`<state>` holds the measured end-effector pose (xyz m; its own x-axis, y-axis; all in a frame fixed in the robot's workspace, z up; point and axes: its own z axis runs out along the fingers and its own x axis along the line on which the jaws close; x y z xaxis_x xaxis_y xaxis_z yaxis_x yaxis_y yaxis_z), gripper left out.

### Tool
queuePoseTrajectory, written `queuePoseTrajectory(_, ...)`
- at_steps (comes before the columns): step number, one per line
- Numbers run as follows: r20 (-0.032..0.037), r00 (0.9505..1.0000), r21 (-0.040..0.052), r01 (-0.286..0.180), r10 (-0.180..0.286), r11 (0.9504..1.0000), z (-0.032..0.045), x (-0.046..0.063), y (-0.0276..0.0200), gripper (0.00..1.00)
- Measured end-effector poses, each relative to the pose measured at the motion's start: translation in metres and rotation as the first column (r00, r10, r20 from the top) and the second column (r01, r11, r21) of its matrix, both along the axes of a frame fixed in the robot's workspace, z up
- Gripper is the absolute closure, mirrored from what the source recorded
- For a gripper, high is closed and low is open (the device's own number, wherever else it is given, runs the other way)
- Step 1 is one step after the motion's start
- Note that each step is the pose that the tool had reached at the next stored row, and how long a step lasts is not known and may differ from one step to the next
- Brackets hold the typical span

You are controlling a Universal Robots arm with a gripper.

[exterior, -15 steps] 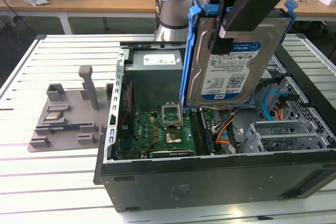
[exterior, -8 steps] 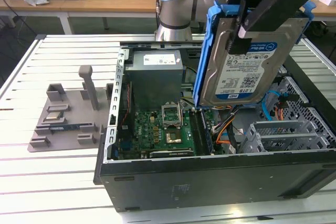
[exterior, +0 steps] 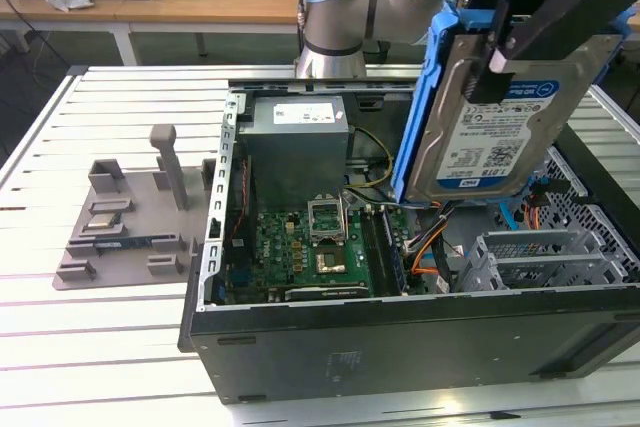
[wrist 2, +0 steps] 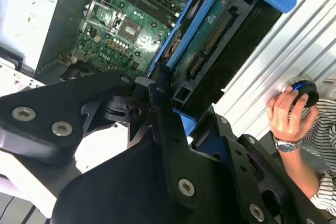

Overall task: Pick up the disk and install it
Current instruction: 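Pick up the disk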

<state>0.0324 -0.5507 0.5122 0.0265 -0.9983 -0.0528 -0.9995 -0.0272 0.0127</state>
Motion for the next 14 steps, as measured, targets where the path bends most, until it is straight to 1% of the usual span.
queuePoseTrajectory(2, 0.0, 1.0, 0.0, 0.0, 0.0, 1.0, 0.0, 0.009, 0.0, 0.63)
queuePoseTrajectory(8, 0.0, 1.0, 0.0, 0.0, 0.0, 1.0, 0.0, 0.029, 0.0, 0.63)
queuePoseTrajectory(14, 0.0, 1.0, 0.0, 0.0, 0.0, 1.0, 0.0, 0.057, 0.0, 0.63)
